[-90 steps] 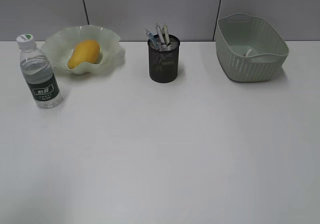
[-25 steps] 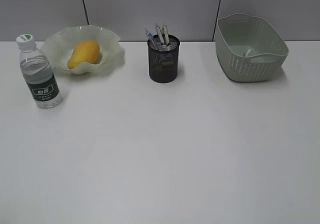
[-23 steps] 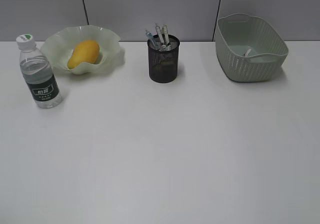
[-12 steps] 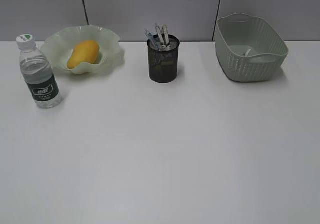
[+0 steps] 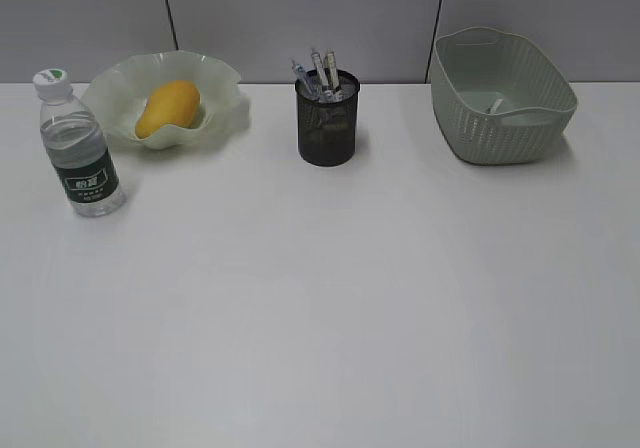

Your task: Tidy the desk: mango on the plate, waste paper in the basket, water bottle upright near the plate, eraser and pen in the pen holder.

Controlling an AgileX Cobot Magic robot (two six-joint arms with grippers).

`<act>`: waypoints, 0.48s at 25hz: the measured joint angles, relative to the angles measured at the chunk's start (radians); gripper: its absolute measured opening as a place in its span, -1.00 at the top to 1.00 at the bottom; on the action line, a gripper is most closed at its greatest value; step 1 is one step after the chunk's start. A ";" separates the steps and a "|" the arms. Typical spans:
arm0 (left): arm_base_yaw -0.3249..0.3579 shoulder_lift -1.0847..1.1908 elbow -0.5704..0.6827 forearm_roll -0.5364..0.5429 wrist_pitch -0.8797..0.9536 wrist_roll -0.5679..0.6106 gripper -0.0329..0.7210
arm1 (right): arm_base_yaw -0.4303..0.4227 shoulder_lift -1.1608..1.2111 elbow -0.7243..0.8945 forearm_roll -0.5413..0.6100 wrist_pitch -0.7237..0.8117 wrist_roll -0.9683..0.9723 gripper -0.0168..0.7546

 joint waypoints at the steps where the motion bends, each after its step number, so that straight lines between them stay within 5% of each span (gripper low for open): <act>1: 0.000 0.000 0.000 0.000 0.000 0.000 0.19 | 0.000 0.000 0.000 0.001 0.000 0.000 -0.19; 12: 0.000 0.000 0.000 0.000 0.000 0.000 0.20 | 0.000 0.000 0.000 0.004 0.000 0.000 -0.19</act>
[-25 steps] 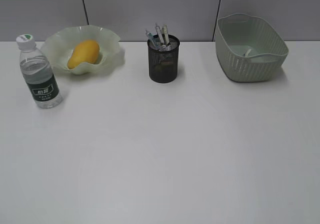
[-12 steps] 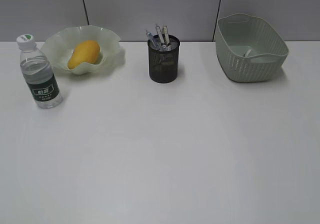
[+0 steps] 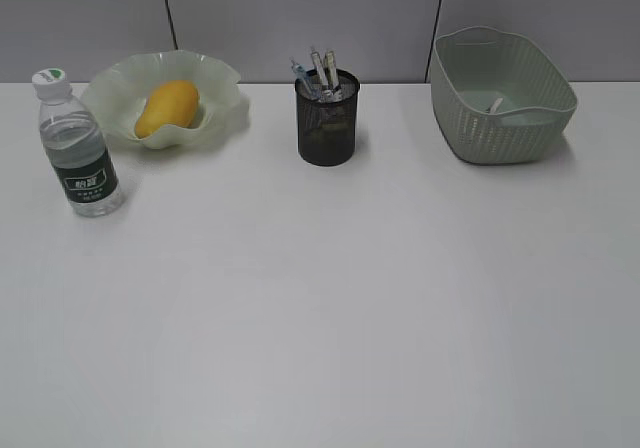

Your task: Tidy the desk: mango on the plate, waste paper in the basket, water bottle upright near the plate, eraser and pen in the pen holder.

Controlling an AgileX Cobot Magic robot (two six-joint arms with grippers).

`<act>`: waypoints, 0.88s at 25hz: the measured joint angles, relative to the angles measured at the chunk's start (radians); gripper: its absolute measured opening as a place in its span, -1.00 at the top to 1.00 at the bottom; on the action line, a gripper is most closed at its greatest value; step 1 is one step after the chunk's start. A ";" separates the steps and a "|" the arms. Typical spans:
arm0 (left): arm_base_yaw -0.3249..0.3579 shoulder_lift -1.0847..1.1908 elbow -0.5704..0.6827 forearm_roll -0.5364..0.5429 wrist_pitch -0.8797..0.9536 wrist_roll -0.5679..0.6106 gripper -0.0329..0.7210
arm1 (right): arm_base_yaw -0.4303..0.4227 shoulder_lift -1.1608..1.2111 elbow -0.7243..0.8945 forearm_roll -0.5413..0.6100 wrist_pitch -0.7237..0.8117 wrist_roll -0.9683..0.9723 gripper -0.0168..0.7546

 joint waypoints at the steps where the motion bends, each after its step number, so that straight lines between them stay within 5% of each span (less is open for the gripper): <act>1: 0.000 0.000 0.000 0.000 0.000 0.000 0.21 | 0.000 0.000 0.000 0.000 0.000 0.000 -0.19; 22: 0.000 0.000 0.000 0.000 0.000 0.000 0.28 | 0.000 0.000 0.000 0.000 0.000 0.000 -0.19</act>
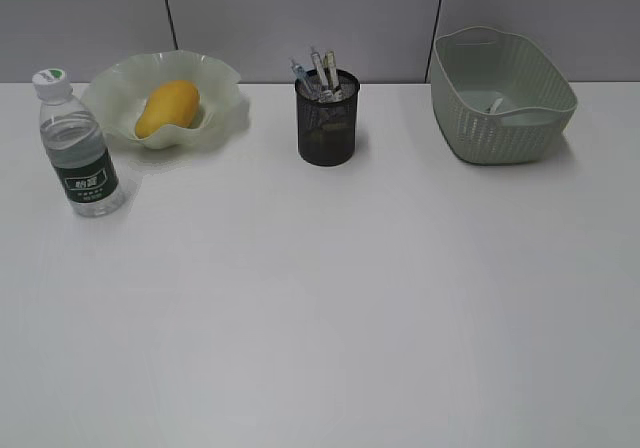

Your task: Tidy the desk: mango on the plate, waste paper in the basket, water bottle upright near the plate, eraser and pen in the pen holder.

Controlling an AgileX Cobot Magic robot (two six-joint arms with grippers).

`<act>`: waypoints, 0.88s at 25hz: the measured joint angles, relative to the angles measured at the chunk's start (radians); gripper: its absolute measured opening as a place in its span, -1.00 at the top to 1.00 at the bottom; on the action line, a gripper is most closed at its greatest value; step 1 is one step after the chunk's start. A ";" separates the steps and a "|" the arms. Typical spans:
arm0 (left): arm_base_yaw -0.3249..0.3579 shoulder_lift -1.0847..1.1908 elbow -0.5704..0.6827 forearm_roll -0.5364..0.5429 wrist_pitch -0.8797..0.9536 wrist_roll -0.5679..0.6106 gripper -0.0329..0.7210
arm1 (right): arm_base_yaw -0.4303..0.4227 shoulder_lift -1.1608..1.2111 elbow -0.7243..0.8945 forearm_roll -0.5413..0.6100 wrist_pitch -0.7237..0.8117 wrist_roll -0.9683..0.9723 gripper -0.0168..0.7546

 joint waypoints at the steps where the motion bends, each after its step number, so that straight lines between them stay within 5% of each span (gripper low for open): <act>1: 0.000 0.000 0.000 0.000 0.000 0.000 0.28 | 0.000 0.000 0.000 0.000 0.000 0.000 -0.19; 22: 0.000 0.000 0.000 0.000 0.000 0.000 0.28 | 0.000 0.000 0.000 0.001 0.001 0.000 -0.19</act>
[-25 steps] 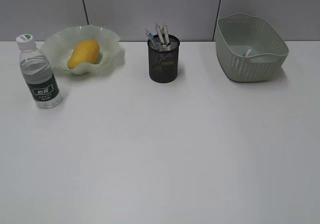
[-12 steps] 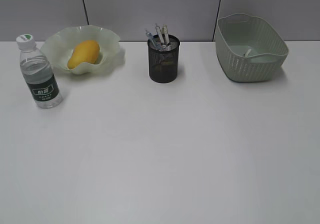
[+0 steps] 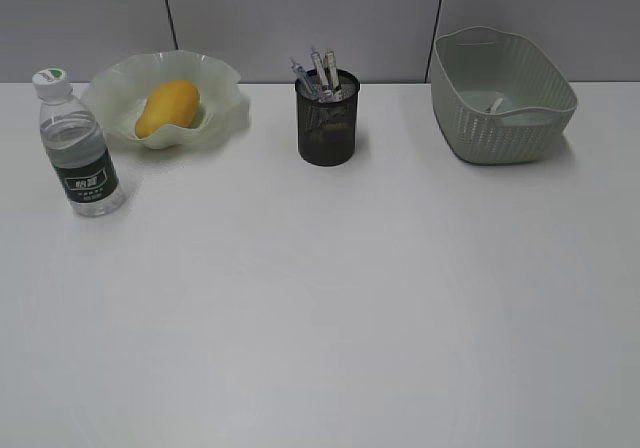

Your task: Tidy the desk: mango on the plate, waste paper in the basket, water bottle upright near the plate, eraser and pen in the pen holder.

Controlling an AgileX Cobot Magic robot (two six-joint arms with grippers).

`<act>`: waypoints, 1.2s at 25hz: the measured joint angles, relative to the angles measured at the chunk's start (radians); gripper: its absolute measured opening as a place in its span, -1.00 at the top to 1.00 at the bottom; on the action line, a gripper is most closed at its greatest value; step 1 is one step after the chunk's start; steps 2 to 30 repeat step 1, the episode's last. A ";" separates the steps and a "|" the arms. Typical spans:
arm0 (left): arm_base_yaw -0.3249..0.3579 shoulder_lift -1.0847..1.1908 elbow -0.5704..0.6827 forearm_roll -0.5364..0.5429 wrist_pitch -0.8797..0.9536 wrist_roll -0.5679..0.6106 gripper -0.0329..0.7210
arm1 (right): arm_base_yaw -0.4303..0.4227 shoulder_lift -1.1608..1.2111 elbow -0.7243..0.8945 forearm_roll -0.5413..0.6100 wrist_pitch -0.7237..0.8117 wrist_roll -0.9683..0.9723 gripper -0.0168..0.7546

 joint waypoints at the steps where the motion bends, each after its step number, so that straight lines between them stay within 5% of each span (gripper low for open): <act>1: 0.000 0.000 0.000 0.000 0.000 0.000 0.28 | 0.000 0.000 0.000 0.000 0.000 0.000 -0.19; 30: 0.000 0.000 0.000 0.000 0.000 0.000 0.28 | 0.000 0.000 0.000 0.000 0.000 0.000 -0.19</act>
